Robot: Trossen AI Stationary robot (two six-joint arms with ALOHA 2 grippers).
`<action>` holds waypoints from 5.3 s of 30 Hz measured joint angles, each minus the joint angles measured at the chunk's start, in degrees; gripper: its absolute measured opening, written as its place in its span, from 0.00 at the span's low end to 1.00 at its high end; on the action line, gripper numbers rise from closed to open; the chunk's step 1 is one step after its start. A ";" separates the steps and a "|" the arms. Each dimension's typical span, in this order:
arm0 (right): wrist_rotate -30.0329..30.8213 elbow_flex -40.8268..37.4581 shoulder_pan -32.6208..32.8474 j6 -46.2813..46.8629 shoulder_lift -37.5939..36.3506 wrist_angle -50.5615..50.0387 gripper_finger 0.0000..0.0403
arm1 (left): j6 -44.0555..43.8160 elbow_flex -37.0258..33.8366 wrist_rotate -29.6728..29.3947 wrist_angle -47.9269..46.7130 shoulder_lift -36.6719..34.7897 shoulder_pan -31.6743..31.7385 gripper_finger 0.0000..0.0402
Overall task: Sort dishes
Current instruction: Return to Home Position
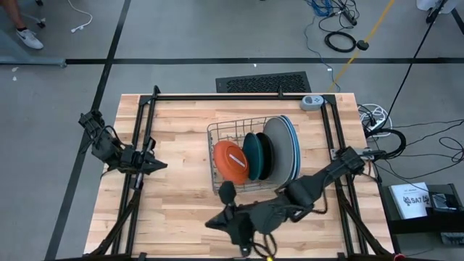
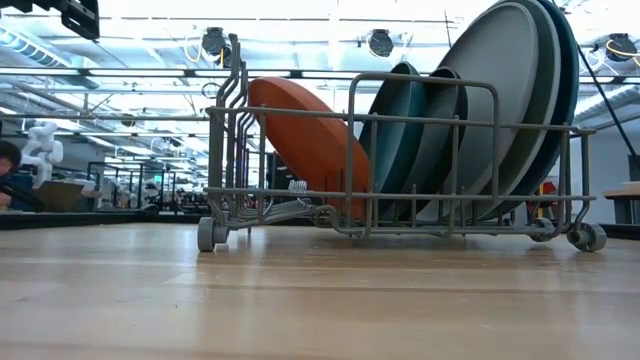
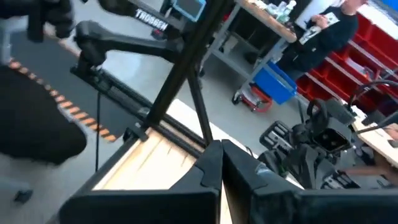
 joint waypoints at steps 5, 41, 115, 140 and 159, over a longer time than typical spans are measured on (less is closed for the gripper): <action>-3.15 -0.02 -1.22 -2.10 -5.21 -5.21 0.00 | 0.00 0.00 0.01 0.00 -0.01 0.00 0.00; -1.12 -127.16 -6.90 7.14 -109.41 47.22 0.00 | 0.02 0.02 -0.06 -0.03 0.01 0.00 0.00; 4.68 -130.49 -7.98 16.93 -118.19 33.70 0.02 | 0.02 0.04 -0.06 -0.02 0.01 -0.01 0.00; 4.68 -130.48 -7.97 16.91 -118.19 33.70 0.02 | 0.02 0.04 -0.06 -0.02 0.01 -0.01 0.00; 4.66 -130.46 -7.98 16.93 -118.19 33.70 0.02 | 0.02 0.04 -0.06 -0.04 0.01 -0.02 0.00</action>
